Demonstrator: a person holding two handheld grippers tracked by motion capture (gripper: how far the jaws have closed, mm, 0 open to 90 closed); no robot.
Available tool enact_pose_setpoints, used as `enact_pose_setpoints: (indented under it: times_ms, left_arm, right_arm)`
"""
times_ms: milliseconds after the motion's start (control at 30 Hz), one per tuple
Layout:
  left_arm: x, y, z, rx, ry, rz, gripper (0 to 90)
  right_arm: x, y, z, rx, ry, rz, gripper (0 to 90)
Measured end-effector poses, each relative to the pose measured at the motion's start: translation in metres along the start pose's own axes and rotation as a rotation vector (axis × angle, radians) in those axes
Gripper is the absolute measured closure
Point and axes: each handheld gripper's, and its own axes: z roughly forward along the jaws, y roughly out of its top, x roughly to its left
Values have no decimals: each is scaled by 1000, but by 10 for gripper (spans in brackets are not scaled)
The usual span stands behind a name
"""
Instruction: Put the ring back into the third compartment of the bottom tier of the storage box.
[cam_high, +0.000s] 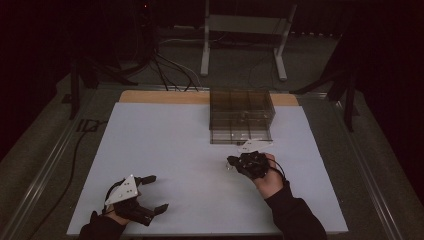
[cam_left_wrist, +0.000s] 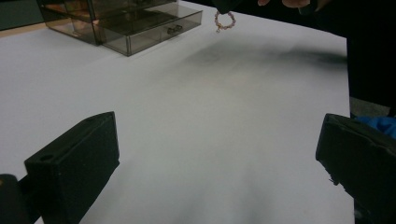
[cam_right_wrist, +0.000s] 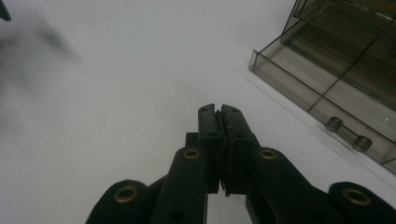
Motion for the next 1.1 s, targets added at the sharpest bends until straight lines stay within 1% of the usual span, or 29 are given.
enact_pose_setpoints:
  times_ms: [167,233,267,333,400,467,600,667,733,933,1100]
  left_arm:
    - [0,0,0,2,3,2,6]
    - [0,0,0,2,3,2,6]
    - [0,0,0,7,4,3,5]
    - [0,0,0,6,4,4,6]
    - [0,0,0,2,2,0,6]
    - [-1,0,0,8,3,5,6]
    - [-1,0,0,0,2,2,5]
    - [0,0,0,4,5,5,6]
    - [-1,1,0,-3,10,10,6]
    - [-1,1,-1,-7,11,7,6]
    - [-1,1,0,-2,9,8,6]
  right_arm:
    - [-5,1,-2,-10,-8,15,878]
    - [-7,1,-3,-14,-9,13,878]
    - [-10,1,-4,-16,-13,21,877]
    - [-12,1,-6,-21,-13,30,878]
    - [-15,2,-7,-27,-18,30,877]
    - [-18,3,-9,-32,-19,42,877]
    - [-23,5,-13,-39,-34,49,877]
    - [-26,6,-16,-45,-41,51,877]
    - [-29,7,-19,-46,-53,51,877]
    - [-40,12,-26,-57,-81,62,877]
    - [-48,11,-29,-69,-95,85,877]
